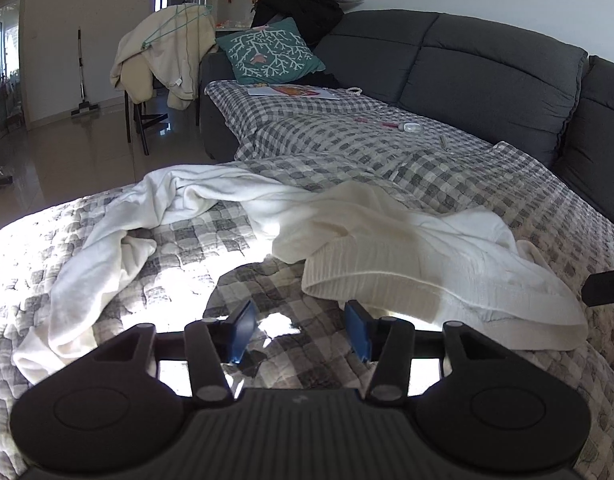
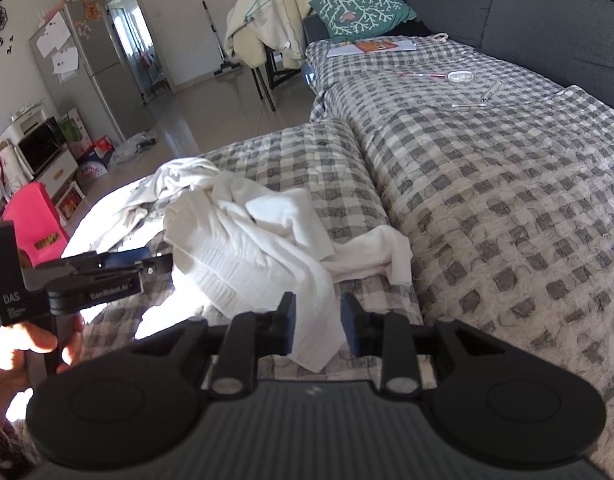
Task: Fold clothes
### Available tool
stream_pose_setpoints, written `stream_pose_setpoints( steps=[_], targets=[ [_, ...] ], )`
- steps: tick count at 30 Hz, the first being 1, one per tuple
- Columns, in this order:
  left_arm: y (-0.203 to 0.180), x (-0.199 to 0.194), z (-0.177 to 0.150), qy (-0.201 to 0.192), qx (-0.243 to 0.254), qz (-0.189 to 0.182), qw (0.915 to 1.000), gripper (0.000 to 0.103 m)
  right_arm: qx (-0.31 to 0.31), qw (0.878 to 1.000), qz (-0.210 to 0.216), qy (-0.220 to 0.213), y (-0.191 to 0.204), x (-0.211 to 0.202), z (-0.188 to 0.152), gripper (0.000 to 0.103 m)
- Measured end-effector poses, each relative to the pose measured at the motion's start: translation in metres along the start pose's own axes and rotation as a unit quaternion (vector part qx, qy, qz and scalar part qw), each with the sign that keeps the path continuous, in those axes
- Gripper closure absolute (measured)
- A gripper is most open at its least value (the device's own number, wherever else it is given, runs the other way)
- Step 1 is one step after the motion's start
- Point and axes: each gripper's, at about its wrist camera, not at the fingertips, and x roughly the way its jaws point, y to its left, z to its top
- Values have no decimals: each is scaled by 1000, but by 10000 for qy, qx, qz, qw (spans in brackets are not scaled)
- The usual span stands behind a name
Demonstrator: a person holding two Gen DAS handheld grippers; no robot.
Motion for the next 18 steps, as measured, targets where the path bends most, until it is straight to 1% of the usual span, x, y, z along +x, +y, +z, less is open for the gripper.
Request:
stream_pose_setpoints(
  steps=[4, 8, 9, 12, 15, 18],
  targets=[
    [7, -2, 1, -109, -11, -247, 9996, 54, -230, 9997, -40, 117, 12, 2, -8, 70],
    [13, -6, 6, -329, -186, -500, 9980, 54, -457, 9988, -99, 136, 22, 4, -13, 68],
    [13, -5, 7, -335, -156, -506, 9980, 54, -503, 9985, -140, 141, 23, 5, -13, 68],
    [9, 4, 4, -228, 26, -337, 9992, 54, -608, 9975, -211, 277, 27, 13, -16, 68],
    [11, 7, 5, -276, -82, -310, 9991, 54, -791, 9961, -292, 258, 32, 14, -20, 67],
    [12, 7, 8, -369, -116, -291, 9988, 55, -914, 9945, -476, 204, 35, 14, -23, 65]
  ],
)
